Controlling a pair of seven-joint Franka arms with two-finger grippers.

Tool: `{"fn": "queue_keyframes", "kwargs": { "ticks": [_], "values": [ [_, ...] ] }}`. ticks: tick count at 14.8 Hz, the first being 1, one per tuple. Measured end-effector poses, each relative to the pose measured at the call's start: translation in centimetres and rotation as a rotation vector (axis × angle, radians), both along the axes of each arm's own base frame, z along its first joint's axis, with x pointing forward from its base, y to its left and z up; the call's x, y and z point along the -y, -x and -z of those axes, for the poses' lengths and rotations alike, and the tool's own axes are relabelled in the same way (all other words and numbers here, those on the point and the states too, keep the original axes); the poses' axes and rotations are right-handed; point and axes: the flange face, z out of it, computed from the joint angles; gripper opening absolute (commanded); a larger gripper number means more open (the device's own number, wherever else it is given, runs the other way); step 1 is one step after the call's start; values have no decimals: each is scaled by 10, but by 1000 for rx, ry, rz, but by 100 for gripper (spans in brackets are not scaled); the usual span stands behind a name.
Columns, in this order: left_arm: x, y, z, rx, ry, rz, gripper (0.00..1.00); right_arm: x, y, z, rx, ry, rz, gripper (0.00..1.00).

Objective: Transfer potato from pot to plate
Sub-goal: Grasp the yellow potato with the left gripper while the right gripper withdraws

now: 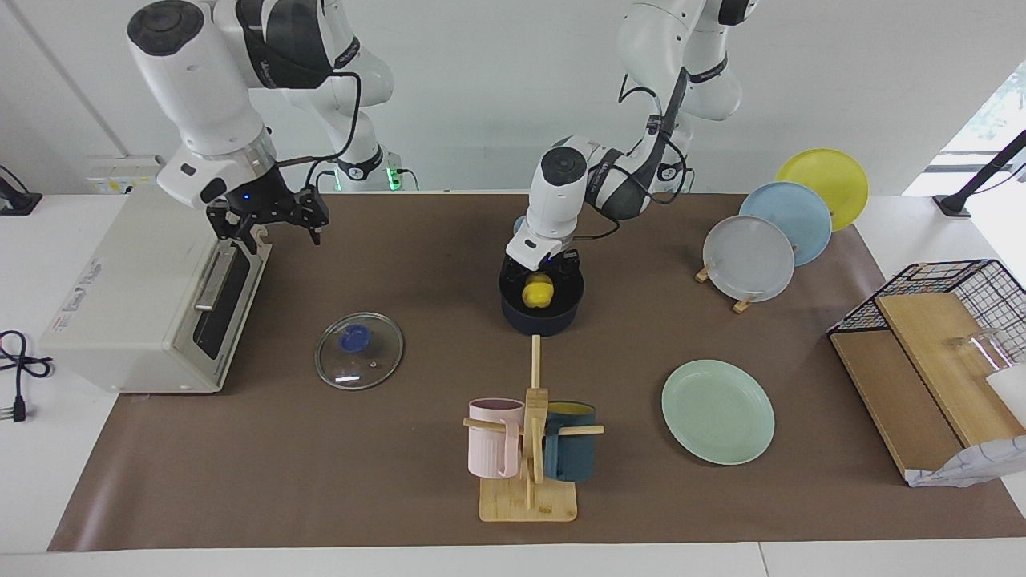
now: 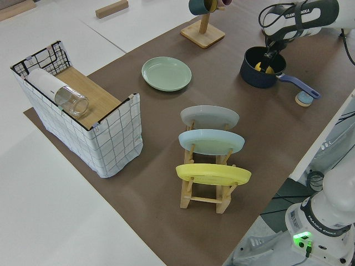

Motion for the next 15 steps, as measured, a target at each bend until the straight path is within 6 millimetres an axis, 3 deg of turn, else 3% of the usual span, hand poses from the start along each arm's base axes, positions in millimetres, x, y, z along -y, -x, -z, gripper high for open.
{"fn": "queue_keyframes", "kwargs": {
  "ticks": [3,6,7,11,14,15],
  "values": [
    [4,3,5,1,0,8,100,28,3,-1,-2,0,51,100],
    [4,3,5,1,0,10,100,40,3,3,-8,0,74,100],
    [4,3,5,1,0,10,92,45,3,-1,4,-1,84,100],
    [4,3,1,3,3,17,38,57,15,-18,20,-3,159,100],
    [2,2,0,-1,-1,26,5,58,16,-20,26,-4,171,100],
    [2,2,0,-1,-1,26,0,57,15,-19,26,-4,169,100]
  ]
}}
